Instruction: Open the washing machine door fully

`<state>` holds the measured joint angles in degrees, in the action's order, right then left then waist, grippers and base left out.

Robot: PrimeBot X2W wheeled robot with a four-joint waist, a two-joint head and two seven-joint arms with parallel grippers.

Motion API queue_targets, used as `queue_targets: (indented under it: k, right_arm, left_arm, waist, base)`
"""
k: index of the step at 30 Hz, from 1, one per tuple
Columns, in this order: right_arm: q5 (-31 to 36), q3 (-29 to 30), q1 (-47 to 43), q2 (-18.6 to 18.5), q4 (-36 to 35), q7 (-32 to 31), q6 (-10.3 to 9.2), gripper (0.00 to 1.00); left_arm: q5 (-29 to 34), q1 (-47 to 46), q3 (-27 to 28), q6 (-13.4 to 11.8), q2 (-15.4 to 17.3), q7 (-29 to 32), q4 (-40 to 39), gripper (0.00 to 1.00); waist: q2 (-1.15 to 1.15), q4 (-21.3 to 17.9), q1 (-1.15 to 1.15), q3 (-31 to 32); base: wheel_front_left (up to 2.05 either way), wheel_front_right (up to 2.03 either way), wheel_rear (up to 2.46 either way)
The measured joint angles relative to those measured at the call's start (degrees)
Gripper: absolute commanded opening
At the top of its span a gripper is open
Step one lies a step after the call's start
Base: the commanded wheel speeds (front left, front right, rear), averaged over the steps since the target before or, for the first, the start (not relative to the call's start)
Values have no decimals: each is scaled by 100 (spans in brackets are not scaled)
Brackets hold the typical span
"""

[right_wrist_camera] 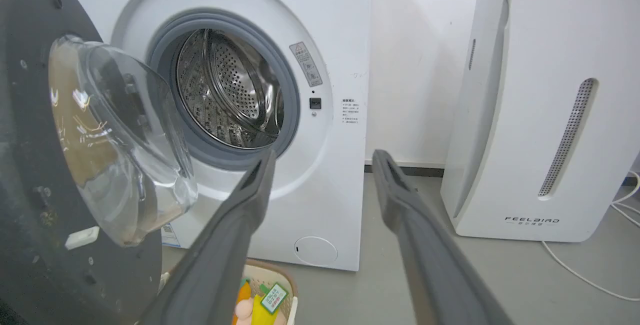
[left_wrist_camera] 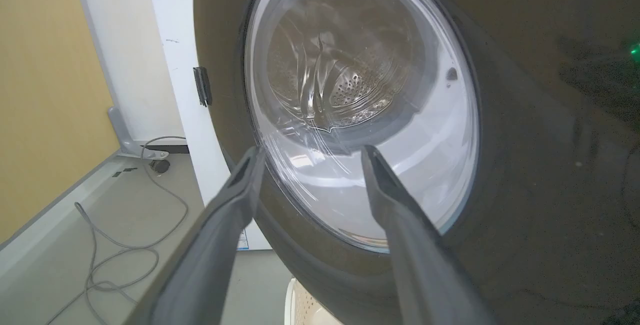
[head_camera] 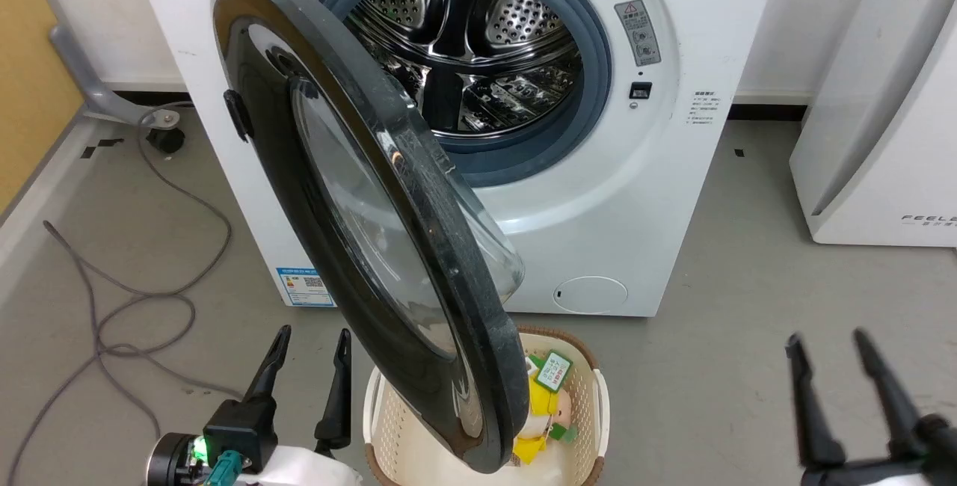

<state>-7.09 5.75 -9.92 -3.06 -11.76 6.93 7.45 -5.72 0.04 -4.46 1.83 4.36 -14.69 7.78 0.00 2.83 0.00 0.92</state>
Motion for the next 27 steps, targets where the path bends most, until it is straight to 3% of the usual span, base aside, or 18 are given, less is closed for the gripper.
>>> queue_targets:
  k: [9,10,11,21,27]
  right_arm:
    - [-20,-8,-246,1,304,-229,0,100]
    - [-32,-8,-246,1,338,-227,0,100]
    - [-40,-9,-246,1,366,-226,0,100]
    - [-55,13,-244,1,454,-230,0,100]
    - [-105,33,-244,1,453,-281,0,100]
  left_arm:
    - [-11,4,-15,57,-2,0,194,100]
    - [-22,4,-19,77,-1,0,223,42]
    - [-42,4,-21,88,-1,0,252,0]
    - [-268,4,-18,137,-10,1,343,0]
    - [-413,-3,14,75,-27,82,-108,0]
  waist:
    - [0,-16,0,7]
    - [0,-21,0,8]
    - [0,-25,0,10]
    - [0,-34,0,26]
    - [0,-1,0,35]
  base:
    - [0,0,0]
    - [0,0,0]
    - [0,0,0]
    - [0,0,0]
    - [0,0,0]
